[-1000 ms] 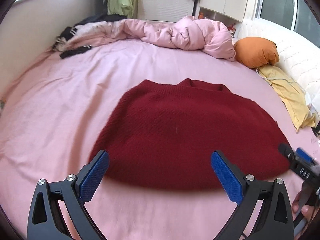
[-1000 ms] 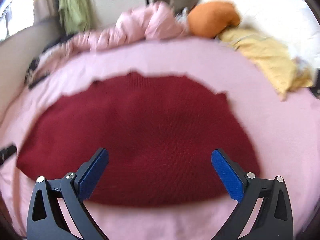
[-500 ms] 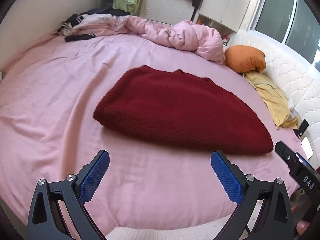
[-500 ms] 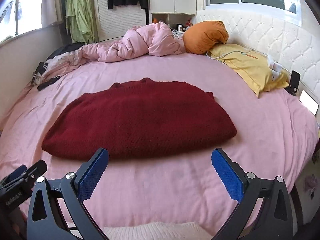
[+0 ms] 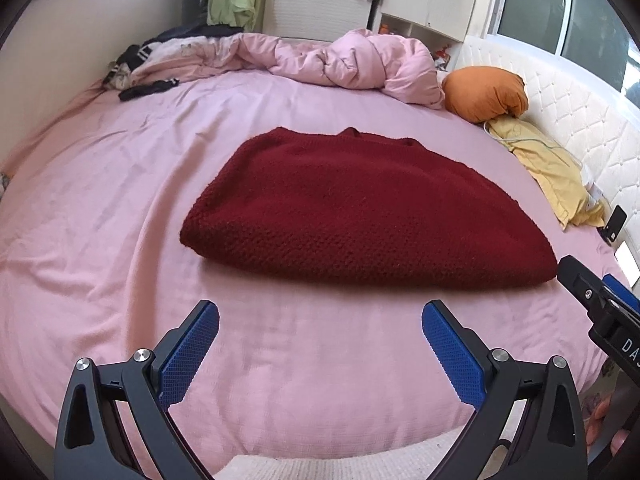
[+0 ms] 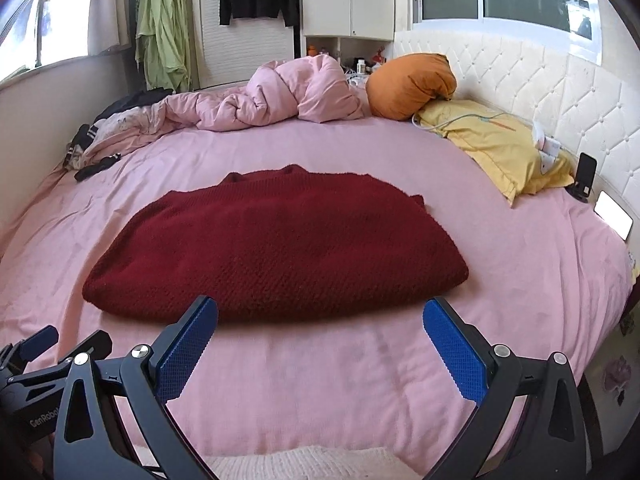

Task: Fold clothes
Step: 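Withdraw both open grippers from the folded cardigan, then move both grippers to the folded cardigan's end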

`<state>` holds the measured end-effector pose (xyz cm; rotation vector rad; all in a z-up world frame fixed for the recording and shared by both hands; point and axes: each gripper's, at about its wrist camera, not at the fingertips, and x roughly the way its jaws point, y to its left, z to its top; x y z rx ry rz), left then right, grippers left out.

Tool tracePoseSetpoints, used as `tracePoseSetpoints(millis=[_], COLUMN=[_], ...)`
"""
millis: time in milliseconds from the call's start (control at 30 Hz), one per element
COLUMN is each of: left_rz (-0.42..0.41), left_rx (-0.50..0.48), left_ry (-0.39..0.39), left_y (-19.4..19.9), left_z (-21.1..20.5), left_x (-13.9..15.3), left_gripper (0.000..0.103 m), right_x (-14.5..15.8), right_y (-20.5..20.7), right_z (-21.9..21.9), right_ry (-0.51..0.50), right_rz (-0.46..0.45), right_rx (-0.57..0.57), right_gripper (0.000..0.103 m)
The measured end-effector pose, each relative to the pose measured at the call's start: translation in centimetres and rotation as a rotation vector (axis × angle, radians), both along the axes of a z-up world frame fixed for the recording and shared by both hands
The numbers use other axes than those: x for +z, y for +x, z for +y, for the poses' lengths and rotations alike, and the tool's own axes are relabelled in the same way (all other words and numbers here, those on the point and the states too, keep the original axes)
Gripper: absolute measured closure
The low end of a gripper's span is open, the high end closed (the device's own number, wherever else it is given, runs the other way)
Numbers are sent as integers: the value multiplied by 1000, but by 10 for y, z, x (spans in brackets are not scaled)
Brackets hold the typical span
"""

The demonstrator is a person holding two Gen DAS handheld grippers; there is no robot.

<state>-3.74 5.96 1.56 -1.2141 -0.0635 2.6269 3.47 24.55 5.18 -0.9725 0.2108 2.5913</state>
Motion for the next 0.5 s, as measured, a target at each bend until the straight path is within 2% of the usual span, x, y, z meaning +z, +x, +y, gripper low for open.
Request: tracePoseSetpoints(millis=[167,300,400,500], left_rz=[-7,-24,-47,-73], left_rx=[-19,-33,-36,-34], left_ry=[-27,-60,-73,-73], left_y=[-1,-3,-6,-10], left_z=[5,12,14,14], left_x=[-1,-4,-8,-11], left_gripper=[1,1,1,1], right_x=[-3,-10,-24,-52], right_y=[-3,-5,-4,-2], right_z=[4,18,47,89], right_ry=[-45,-202,-447,-777], right_rz=[-7,4,33,70], right_rx=[23,95,148,152], right_gripper=[0,0,0,0])
